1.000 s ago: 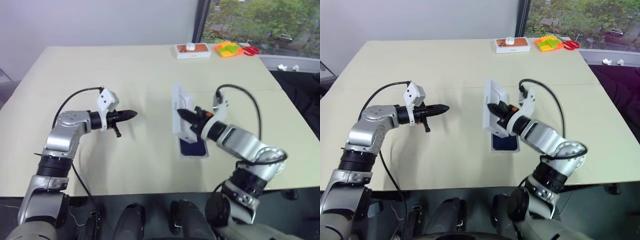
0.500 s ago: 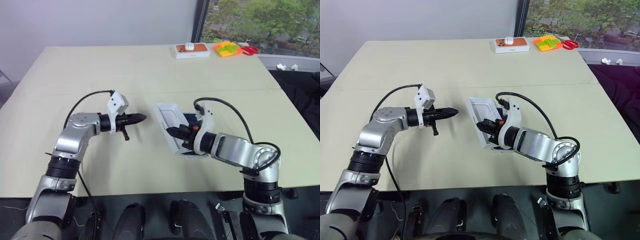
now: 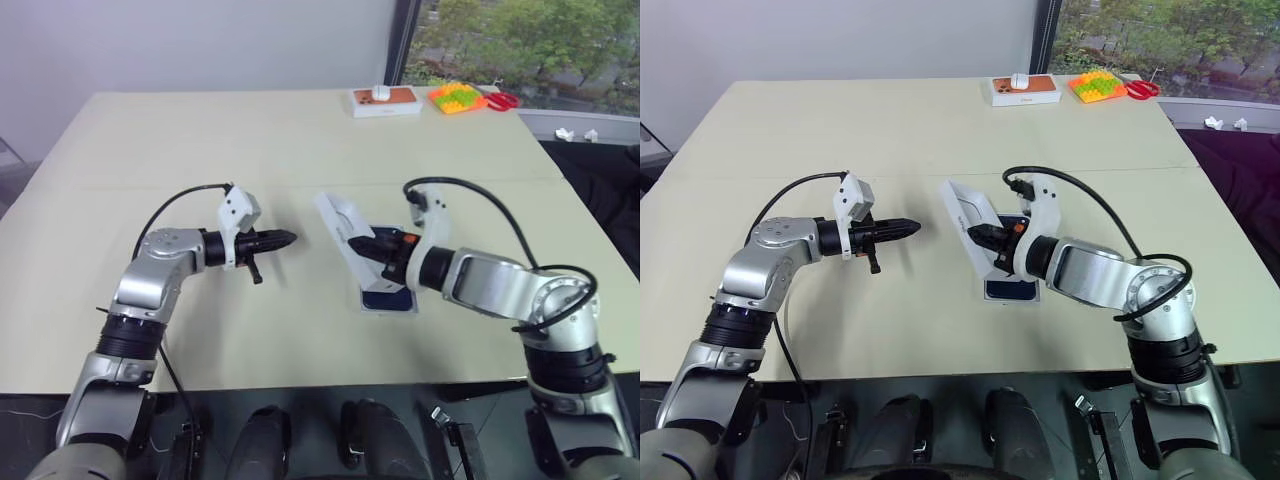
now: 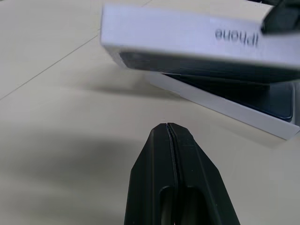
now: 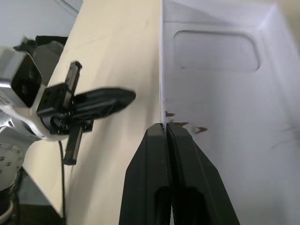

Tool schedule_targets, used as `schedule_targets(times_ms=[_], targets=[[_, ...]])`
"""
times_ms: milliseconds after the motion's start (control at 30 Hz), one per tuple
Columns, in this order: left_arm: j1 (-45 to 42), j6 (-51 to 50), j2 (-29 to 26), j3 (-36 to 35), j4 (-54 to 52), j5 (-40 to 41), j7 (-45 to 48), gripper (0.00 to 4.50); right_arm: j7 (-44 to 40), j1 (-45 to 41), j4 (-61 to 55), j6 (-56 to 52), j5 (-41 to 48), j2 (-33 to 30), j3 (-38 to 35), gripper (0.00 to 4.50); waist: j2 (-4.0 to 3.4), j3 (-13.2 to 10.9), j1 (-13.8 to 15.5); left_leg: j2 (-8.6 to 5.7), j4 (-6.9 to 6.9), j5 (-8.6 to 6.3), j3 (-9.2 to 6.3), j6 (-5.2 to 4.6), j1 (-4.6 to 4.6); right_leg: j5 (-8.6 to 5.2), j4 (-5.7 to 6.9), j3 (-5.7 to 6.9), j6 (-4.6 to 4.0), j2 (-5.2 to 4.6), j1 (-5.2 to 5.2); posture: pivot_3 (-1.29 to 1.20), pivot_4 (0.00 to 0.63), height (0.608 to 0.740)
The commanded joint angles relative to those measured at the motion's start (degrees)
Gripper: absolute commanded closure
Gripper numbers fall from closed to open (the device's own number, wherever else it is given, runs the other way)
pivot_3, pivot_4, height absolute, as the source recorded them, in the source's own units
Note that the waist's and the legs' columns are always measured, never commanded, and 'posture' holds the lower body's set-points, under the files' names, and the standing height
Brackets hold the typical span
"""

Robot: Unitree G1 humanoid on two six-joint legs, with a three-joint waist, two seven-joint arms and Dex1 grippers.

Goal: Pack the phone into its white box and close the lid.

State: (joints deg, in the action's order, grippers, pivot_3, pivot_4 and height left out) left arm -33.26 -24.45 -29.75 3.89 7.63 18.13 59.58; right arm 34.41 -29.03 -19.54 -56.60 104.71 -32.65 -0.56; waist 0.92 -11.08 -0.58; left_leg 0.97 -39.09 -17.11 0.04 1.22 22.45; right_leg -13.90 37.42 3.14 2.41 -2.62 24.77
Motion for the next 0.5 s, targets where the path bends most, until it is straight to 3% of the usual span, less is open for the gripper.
schedule_targets(times_ms=[33,333,500], targets=[[0.1,0.2,-0.1,-0.1,-1.7,0.6,0.3,4.5,-3.1,-2.0,-1.9,0.6,-0.7,-3.1,-1.5,4.45,0.0,0.0,0.0,0.0,0.0,0.0,0.0,-0.01,0.0,0.0,-0.01,0.0,0.0,0.0,0.0,0.0,0.15,0.74],[-0.1,0.7,0.1,0.0,-0.9,0.3,0.3,4.5,-2.7,-1.4,-1.5,4.7,4.2,-2.3,-0.2,4.45,0.01,0.0,0.0,0.03,0.0,-0.01,0.0,-0.01,0.0,0.0,-0.01,0.0,0.0,0.01,0.0,0.0,0.15,0.74],[0.1,0.8,-0.1,-0.3,-0.6,0.3,0.4,4.5,1.9,1.4,-4.3,11.2,8.3,9.0,1.1,4.45,-0.01,0.0,-0.1,0.08,0.02,-0.01,0.0,-0.01,0.0,0.0,0.0,-0.01,-0.01,0.0,0.01,0.0,0.15,0.74]])
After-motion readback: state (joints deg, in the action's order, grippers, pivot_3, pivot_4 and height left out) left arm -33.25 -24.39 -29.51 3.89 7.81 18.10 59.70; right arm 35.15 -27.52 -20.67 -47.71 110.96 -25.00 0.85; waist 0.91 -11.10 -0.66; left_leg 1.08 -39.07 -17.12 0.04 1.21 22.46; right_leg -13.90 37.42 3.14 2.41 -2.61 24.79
